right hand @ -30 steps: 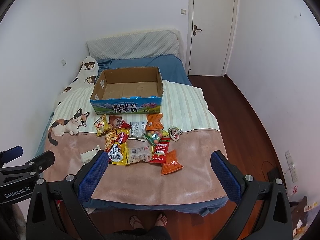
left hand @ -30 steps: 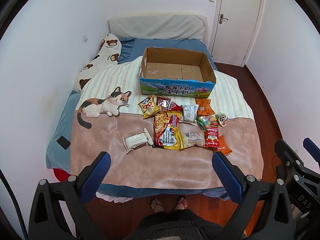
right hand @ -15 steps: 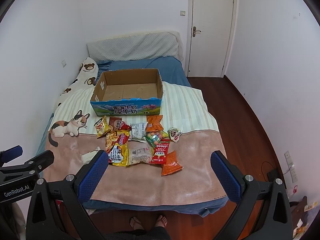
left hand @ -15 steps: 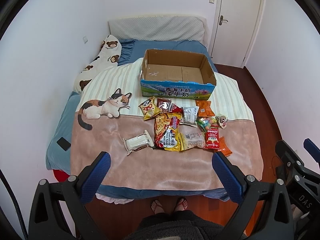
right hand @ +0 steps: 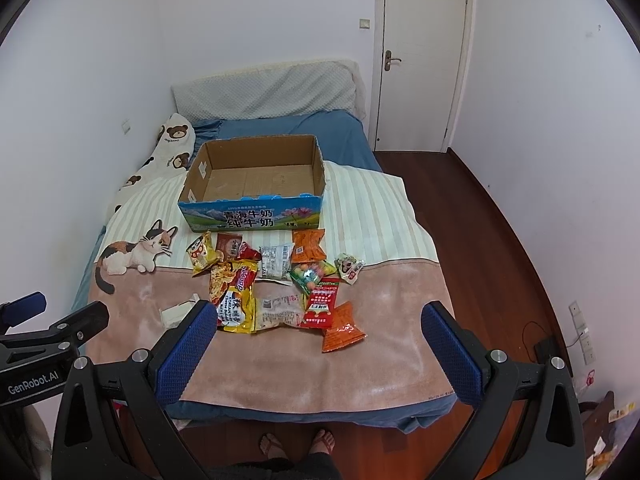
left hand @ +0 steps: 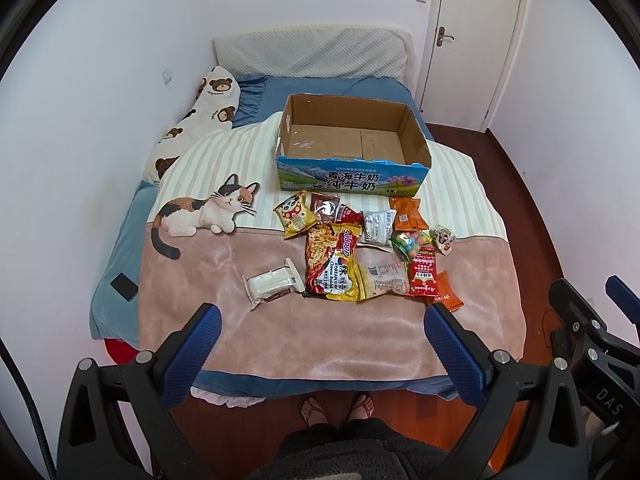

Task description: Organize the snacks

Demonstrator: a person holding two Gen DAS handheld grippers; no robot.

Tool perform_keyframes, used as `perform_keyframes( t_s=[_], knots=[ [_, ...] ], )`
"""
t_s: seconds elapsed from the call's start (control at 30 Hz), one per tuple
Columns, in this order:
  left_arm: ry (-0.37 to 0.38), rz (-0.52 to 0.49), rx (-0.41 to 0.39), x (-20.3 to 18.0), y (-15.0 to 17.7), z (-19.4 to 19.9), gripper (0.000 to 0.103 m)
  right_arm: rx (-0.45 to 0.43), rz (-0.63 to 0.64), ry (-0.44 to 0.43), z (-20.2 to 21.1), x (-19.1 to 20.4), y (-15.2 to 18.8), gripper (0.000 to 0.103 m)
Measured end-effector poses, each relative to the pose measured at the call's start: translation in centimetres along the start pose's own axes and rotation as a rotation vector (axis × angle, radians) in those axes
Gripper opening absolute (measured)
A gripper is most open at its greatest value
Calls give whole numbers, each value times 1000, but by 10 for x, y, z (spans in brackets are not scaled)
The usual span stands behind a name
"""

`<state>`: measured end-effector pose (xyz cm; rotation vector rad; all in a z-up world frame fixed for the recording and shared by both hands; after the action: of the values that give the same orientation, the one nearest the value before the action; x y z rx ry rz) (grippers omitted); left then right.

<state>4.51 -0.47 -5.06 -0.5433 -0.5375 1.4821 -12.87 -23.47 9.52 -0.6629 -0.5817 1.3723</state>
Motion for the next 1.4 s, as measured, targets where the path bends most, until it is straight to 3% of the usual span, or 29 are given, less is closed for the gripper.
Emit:
perform_keyframes(
  t_s=[0.8,0.97,1.13,1.4],
  knots=[
    [0,1,-4,-5,-3,-6,103,0,3,7,-5,-2,-1,103],
    [-37,21,12,4,0,-24,103,25,-17,-1,-14,-4,5,103],
    [-116,32,73,24,16,-78,103,135,-62,-24,-63,-10,25,103],
    [-162,48,285,45,47,-181,103,357,-114,-101,-181,-3,72,103]
  ],
)
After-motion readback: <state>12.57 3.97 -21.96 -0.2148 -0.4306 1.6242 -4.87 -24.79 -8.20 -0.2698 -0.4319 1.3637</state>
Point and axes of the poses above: each gripper's, at about its wrist camera, not at the fingertips, and z roughly against the way its jaws point, x to its left, y to its underside, the point moved 8 cm from there along -z, roughly the way its jaws point, and after that the axes turned 8 degrees about -x, right-handed, at the moved point
